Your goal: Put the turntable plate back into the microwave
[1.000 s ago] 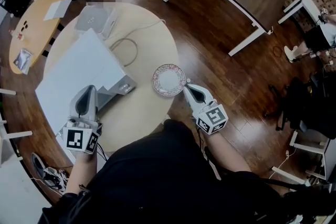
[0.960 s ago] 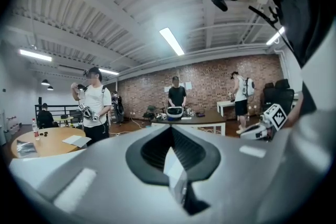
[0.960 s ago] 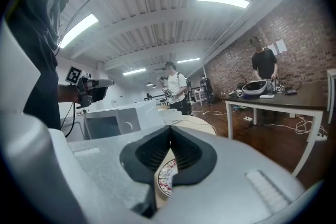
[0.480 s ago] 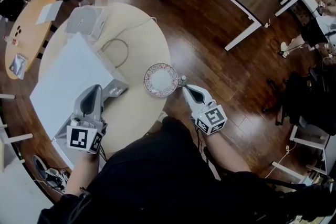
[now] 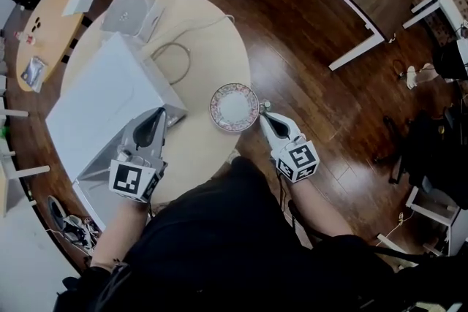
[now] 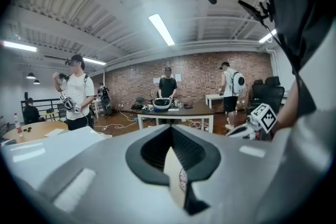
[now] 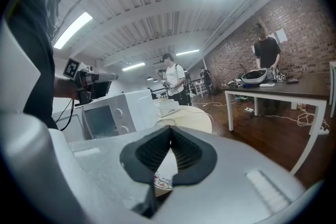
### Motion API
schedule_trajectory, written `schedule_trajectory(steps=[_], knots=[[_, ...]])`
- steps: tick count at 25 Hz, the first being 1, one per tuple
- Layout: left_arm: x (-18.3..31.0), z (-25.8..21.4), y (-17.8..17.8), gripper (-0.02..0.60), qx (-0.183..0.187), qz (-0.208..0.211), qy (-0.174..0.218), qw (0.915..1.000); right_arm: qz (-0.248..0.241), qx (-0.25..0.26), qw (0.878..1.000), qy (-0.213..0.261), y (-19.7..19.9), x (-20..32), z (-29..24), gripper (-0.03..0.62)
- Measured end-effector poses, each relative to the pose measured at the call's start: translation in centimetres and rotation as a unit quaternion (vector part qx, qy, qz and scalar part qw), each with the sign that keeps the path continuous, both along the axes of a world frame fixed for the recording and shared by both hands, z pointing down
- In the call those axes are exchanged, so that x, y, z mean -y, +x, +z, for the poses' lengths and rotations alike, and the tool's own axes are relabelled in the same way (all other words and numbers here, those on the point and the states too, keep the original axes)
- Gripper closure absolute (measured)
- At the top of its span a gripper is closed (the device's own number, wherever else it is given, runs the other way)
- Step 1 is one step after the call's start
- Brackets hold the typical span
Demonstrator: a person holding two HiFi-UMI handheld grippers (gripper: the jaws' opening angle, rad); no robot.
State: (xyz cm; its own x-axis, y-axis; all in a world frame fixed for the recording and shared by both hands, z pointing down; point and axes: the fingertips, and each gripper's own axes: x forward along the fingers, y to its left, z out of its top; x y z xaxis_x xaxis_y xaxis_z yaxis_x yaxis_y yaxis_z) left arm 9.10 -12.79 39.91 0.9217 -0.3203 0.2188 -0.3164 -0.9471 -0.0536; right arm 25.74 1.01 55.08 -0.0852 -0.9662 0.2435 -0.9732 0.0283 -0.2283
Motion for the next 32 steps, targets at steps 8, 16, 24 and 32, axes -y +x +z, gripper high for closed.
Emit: schedule_trajectory(steps=[8, 16, 24, 32], knots=[[-0.1, 0.1, 0.8, 0.578, 0.011, -0.003, -0.004, 0.9999, -0.012, 0.014, 0.999, -0.027, 0.5, 0.7, 2.7, 0.569], [-0.5, 0.6, 1.6, 0.578, 0.028, -0.003, -0.022, 0.9994, -0.015, 0.047, 0.998, -0.033, 0.8, 1.4, 4.6, 0.531], [-1.2, 0.4, 2.6, 0.578, 0.027, 0.001, -0.038, 0.9989, -0.011, 0.060, 0.997, -0.050, 1.4, 1.9, 6.4, 0.473], [-0.7, 0.9, 2.2, 0.577, 0.041, -0.016, -0.054, 0.9976, -0.002, 0.066, 0.995, -0.078, 2.6, 2.2, 8.8, 0.444]])
